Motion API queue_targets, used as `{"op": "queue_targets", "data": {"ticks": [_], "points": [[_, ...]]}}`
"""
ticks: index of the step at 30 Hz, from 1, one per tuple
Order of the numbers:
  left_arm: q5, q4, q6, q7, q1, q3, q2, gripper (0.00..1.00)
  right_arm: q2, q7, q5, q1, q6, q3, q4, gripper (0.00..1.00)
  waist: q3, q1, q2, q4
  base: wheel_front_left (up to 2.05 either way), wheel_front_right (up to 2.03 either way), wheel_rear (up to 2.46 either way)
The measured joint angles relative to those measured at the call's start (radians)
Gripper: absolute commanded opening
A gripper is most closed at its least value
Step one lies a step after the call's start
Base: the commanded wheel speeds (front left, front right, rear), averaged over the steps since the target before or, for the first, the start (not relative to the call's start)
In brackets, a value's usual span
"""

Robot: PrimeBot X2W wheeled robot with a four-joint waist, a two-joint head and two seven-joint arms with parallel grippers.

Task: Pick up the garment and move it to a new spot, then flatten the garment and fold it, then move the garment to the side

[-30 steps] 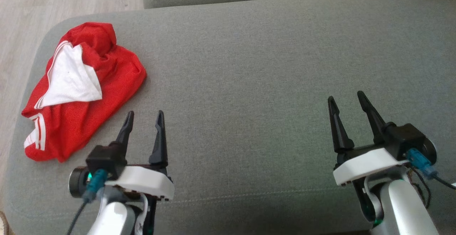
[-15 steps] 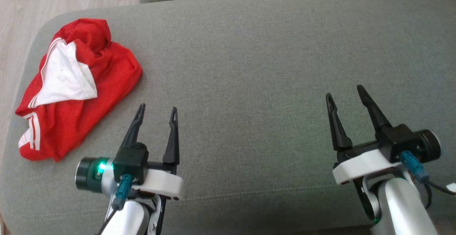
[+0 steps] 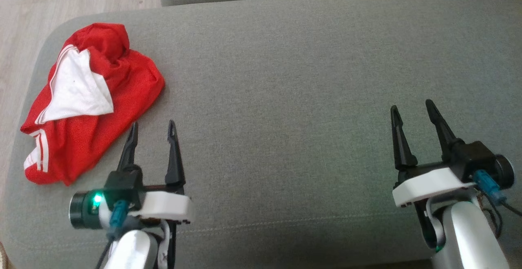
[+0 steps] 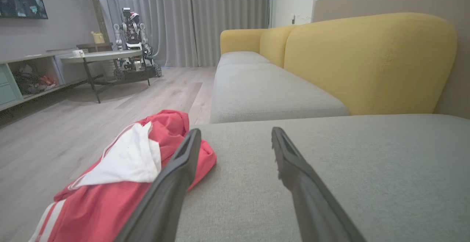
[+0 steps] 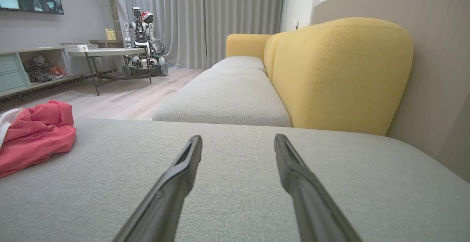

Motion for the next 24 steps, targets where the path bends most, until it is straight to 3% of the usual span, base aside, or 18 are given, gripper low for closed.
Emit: {"op": "queue_targets", "data": {"ticks": [11,24], "points": [[-0.001,0.068,-0.109,0.000,0.016,0.115,-0.057,1.00,0.000,0.000,0.105,0.000,0.000,-0.002,0.056,1.00,-0.012,0.0000,0.0000,0.002,0.00,0.00,0.00],[-0.010,0.082,-0.135,0.000,0.016,0.144,-0.065,1.00,0.000,0.000,0.105,0.000,0.000,0.003,0.061,1.00,-0.023,0.0000,0.0000,0.000,0.00,0.00,0.00]]}}
